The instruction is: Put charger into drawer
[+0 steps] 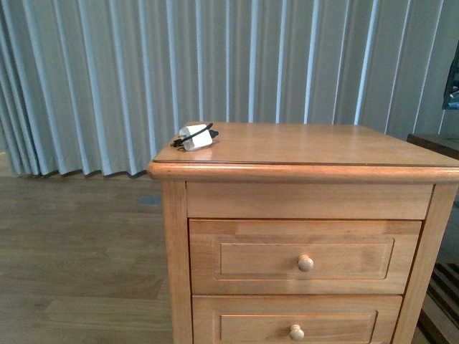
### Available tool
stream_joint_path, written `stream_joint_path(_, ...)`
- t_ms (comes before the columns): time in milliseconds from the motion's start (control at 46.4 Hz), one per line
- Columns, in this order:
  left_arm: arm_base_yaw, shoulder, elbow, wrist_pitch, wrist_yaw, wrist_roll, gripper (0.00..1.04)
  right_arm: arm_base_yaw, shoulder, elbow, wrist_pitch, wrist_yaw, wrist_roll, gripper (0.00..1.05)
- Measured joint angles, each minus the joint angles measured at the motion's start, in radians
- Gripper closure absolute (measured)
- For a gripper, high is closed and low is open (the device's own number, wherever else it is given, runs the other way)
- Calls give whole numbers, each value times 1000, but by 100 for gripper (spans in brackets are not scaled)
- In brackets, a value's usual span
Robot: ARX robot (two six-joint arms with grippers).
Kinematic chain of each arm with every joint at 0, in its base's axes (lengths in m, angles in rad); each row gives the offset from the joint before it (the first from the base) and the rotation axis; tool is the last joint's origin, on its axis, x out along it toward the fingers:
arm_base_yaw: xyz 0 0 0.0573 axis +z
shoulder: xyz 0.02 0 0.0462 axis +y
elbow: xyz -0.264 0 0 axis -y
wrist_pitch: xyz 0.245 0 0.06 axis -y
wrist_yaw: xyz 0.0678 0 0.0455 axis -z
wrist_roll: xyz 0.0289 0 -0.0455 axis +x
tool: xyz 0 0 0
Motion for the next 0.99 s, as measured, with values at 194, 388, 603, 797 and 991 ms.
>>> stream_joint_path(194, 0, 0, 0, 0, 0, 0, 6, 0, 0, 0, 0, 0, 0, 8)
stream_joint_path(388, 0, 0, 0, 0, 0, 0, 6, 0, 0, 0, 0, 0, 0, 8)
stream_joint_path(603, 0, 0, 0, 0, 0, 0, 6, 0, 0, 0, 0, 0, 0, 8)
stream_joint_path(797, 0, 0, 0, 0, 0, 0, 6, 0, 0, 0, 0, 0, 0, 8)
stream_joint_path(991, 0, 0, 0, 0, -1, 0, 6, -45, 39, 26, -67, -164, -40, 8)
